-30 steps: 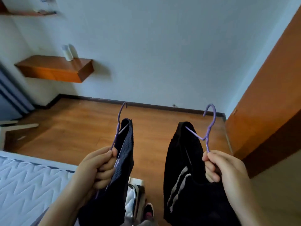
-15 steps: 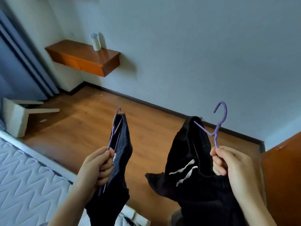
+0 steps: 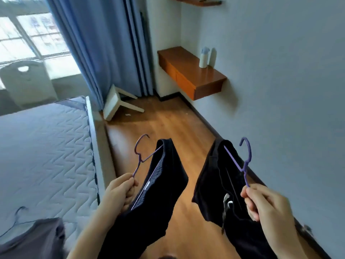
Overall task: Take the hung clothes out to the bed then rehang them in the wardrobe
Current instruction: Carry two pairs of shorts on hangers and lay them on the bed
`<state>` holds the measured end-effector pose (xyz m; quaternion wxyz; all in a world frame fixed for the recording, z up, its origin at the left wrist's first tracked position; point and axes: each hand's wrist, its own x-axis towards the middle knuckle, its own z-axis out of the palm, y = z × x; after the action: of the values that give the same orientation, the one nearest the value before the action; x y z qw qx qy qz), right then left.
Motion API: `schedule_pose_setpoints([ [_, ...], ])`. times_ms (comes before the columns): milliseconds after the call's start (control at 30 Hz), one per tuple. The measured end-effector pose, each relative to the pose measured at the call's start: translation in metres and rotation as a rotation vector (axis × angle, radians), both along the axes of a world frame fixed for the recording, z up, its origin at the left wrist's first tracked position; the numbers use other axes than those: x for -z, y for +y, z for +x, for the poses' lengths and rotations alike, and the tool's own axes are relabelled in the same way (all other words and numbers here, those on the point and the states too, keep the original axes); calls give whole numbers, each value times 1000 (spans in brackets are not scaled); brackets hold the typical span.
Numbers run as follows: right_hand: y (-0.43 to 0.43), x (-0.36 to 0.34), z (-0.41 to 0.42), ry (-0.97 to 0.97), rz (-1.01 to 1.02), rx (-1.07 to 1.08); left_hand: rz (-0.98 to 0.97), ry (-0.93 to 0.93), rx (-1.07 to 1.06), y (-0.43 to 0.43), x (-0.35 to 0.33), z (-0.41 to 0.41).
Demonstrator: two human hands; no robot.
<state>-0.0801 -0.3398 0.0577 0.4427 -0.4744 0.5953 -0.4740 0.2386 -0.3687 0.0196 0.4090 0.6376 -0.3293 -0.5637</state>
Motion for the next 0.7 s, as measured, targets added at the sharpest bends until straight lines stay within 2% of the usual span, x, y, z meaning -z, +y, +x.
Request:
schedule_pose_setpoints([
  [100,-76,9,3,15,9,-141,-22,-117,-178,-15,5,5],
  [200,-152,26,24,-30,23,-241,-84,-440,-333,-25,16,17],
  [333,-256,43,78,-58,0,-311,-71,-684,-463,-56,33,38],
  [400,-297,53,98,-76,47,-354,-82,-691,-529,-73,43,58],
  [467,-318,44,112,-185,59,-344,-68,-709,-505,-86,35,60],
  [533,-434,44,192,-124,98,-508,-45,-722,-732,-152,44,113],
  [600,-459,50,196,-138,164,-604,-44,-739,-734,-164,30,117],
  [633,-484,48,210,-152,171,-580,-66,-717,-766,-173,29,124],
  [700,-529,37,246,-122,149,-677,-69,-742,-830,-200,27,147],
])
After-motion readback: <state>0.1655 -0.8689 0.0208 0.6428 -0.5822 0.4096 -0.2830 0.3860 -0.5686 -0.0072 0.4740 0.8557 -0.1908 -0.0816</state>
